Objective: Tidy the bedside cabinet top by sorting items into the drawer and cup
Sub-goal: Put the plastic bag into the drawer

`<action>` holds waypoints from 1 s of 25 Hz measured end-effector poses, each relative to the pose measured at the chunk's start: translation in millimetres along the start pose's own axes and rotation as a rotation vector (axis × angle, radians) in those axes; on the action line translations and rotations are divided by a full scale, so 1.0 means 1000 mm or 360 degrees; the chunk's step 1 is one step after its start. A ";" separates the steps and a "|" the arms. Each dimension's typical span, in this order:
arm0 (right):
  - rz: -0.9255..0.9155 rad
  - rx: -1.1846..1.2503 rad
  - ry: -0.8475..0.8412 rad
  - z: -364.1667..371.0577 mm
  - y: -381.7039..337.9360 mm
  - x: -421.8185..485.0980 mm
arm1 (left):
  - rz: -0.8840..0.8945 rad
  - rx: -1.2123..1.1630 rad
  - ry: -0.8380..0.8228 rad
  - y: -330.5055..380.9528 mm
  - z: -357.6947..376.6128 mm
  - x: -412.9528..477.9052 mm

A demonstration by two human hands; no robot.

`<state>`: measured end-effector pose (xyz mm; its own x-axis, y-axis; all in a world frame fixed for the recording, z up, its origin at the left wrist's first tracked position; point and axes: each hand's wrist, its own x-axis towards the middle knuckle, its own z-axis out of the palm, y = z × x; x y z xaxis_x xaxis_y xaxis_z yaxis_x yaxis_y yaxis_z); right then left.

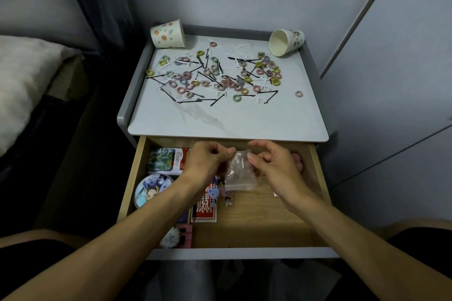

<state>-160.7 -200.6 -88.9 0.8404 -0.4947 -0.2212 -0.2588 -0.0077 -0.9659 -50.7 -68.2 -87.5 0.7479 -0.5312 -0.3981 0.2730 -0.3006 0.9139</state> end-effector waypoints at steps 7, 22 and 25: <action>-0.0168 -0.0260 -0.0228 -0.003 0.014 -0.001 | 0.0368 0.0541 0.0077 -0.002 -0.001 -0.001; -0.0130 -0.0951 0.0310 -0.019 0.076 0.046 | 0.0251 0.0974 -0.0217 0.004 -0.022 0.010; -0.0127 -0.1012 0.0304 -0.021 0.072 0.047 | 0.0243 0.0930 -0.0244 0.006 -0.020 0.011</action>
<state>-149.9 -242.4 -166.3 0.7848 -0.6159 -0.0683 -0.4787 -0.5326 -0.6979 -28.8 -59.6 -84.4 0.6450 -0.6971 -0.3129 -0.2389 -0.5729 0.7840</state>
